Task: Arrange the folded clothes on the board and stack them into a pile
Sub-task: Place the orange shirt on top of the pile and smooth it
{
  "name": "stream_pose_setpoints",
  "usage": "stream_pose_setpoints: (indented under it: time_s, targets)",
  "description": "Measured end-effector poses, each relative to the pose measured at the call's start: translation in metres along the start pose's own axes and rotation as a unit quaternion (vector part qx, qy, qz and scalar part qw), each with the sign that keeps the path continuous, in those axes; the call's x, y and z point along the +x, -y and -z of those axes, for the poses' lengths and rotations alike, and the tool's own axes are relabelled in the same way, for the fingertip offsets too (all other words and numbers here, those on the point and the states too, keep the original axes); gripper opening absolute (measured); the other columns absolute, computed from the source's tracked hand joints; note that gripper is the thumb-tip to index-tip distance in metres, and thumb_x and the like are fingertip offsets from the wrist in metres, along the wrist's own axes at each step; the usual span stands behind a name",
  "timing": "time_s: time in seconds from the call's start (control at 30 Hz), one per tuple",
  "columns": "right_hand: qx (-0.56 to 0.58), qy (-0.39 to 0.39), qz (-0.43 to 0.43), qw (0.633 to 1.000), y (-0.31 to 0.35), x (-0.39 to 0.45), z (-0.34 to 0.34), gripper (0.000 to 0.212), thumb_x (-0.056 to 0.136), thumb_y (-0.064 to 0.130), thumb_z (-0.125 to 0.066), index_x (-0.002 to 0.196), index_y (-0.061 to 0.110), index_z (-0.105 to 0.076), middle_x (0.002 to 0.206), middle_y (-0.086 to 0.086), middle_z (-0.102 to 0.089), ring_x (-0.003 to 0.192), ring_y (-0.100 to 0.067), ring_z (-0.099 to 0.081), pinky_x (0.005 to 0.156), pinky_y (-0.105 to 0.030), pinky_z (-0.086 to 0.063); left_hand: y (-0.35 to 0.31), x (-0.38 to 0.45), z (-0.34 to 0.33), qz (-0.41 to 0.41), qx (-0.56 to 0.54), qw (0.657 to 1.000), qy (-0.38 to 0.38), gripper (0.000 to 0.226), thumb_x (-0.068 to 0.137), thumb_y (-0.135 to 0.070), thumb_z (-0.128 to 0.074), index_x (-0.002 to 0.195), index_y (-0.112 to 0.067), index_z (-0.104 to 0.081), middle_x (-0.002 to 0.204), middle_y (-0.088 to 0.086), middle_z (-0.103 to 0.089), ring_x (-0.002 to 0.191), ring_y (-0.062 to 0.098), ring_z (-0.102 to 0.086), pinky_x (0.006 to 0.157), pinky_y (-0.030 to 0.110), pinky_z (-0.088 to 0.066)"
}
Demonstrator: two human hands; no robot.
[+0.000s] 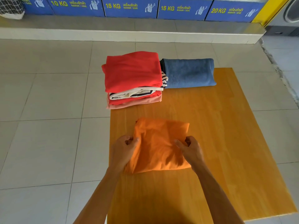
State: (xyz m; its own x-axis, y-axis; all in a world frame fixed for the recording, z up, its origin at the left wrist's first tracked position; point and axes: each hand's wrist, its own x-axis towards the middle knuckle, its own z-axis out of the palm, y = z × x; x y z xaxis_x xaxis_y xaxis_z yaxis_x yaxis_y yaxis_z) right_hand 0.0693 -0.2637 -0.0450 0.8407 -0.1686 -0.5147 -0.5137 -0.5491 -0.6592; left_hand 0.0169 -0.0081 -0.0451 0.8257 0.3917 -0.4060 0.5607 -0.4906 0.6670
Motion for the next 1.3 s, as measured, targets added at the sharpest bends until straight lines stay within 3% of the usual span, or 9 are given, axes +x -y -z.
stream_pose_setpoints:
  time_s: [0.13, 0.27, 0.4, 0.57, 0.67, 0.77, 0.9, 1.03, 1.3]
  targets:
    - [0.010, 0.005, -0.013, 1.000, 0.004, -0.004, -0.003, 0.048, 0.082, 0.047, -0.076, 0.116, 0.018, -0.059, 0.107, 0.002, -0.065, 0.093, -0.021, -0.064, 0.079, -0.047, -0.057, -0.005, 0.002, 0.002, 0.060, 0.053, 0.995, 0.051, 0.066, 0.080, -0.072, -0.056, 0.118, -0.018, -0.057, 0.112, 0.001, -0.066, 0.100, 0.023, -0.064, 0.085, 0.037, -0.056]
    - [0.055, 0.052, -0.040, 0.996, 0.010, -0.009, -0.004, 0.044, 0.081, 0.050, -0.076, 0.112, 0.025, -0.055, 0.115, 0.002, -0.064, 0.091, -0.013, -0.062, 0.072, -0.036, -0.053, -0.007, -0.005, -0.002, 0.124, 0.058, 0.987, 0.089, 0.088, 0.074, -0.081, -0.050, 0.131, -0.014, -0.049, 0.128, 0.008, -0.061, 0.115, 0.032, -0.061, 0.096, 0.044, -0.052]
    - [0.123, 0.111, -0.087, 0.982, 0.012, -0.016, -0.008, 0.062, 0.082, 0.062, -0.070, 0.127, 0.020, -0.065, 0.123, -0.003, -0.068, 0.108, -0.025, -0.066, 0.095, -0.045, -0.054, -0.012, -0.008, -0.002, 0.143, 0.014, 0.984, 0.106, 0.087, 0.076, -0.083, -0.041, 0.132, -0.017, -0.050, 0.132, 0.008, -0.060, 0.117, 0.033, -0.060, 0.101, 0.048, -0.049]
    - [0.215, 0.129, -0.104, 0.962, 0.017, -0.024, -0.011, 0.056, 0.082, 0.055, -0.073, 0.125, 0.020, -0.065, 0.109, 0.003, -0.073, 0.099, -0.023, -0.071, 0.078, -0.038, -0.058, -0.014, -0.001, 0.007, 0.163, -0.034, 0.972, 0.166, 0.093, 0.074, -0.076, -0.058, 0.144, -0.016, -0.041, 0.143, 0.010, -0.052, 0.127, 0.036, -0.053, 0.105, 0.050, -0.045]
    - [0.261, 0.160, -0.115, 0.945, 0.021, -0.026, -0.010, 0.053, 0.083, 0.040, -0.078, 0.128, 0.020, -0.061, 0.114, -0.003, -0.073, 0.101, -0.028, -0.072, 0.077, -0.041, -0.060, -0.008, 0.001, 0.011, 0.182, -0.109, 0.956, 0.202, 0.098, 0.069, -0.069, -0.070, 0.147, -0.020, -0.037, 0.142, 0.008, -0.052, 0.124, 0.034, -0.054, 0.105, 0.050, -0.045]
    - [0.281, 0.142, -0.113, 0.942, 0.024, -0.025, -0.008, 0.057, 0.084, 0.025, -0.080, 0.134, 0.013, -0.056, 0.116, -0.009, -0.072, 0.099, -0.029, -0.072, 0.070, -0.038, -0.060, 0.002, 0.006, 0.014, 0.193, -0.153, 0.945, 0.214, 0.093, 0.074, -0.061, -0.072, 0.148, -0.020, -0.034, 0.140, 0.008, -0.053, 0.117, 0.031, -0.057, 0.100, 0.046, -0.047]
    - [0.274, 0.156, -0.132, 0.940, 0.028, -0.024, -0.002, 0.049, 0.083, 0.031, -0.080, 0.123, 0.008, -0.065, 0.108, -0.011, -0.077, 0.096, -0.031, -0.074, 0.075, -0.041, -0.061, 0.010, 0.011, 0.021, 0.195, -0.224, 0.926, 0.233, 0.083, 0.079, -0.052, -0.073, 0.146, -0.026, -0.032, 0.123, -0.002, -0.055, 0.105, 0.026, -0.057, 0.089, 0.042, -0.049]
    - [0.279, 0.205, -0.115, 0.931, 0.039, -0.028, 0.009, 0.040, 0.085, 0.034, -0.077, 0.118, 0.014, -0.068, 0.104, -0.006, -0.080, 0.093, -0.026, -0.077, 0.074, -0.040, -0.062, 0.008, 0.003, 0.039, 0.188, -0.291, 0.898, 0.269, 0.072, 0.073, -0.052, -0.073, 0.134, -0.037, -0.037, 0.117, -0.007, -0.061, 0.102, 0.024, -0.063, 0.069, 0.037, -0.057]
    - [0.306, 0.246, -0.002, 0.920, 0.108, -0.016, 0.041, 0.040, 0.088, 0.033, -0.073, 0.123, 0.015, -0.069, 0.118, -0.008, -0.076, 0.107, -0.026, -0.073, 0.080, -0.035, -0.063, -0.039, 0.012, 0.099, 0.094, -0.362, 0.906, 0.199, 0.051, 0.074, -0.045, -0.071, 0.123, -0.036, -0.057, 0.118, -0.005, -0.072, 0.106, 0.030, -0.069, 0.081, 0.047, -0.060]
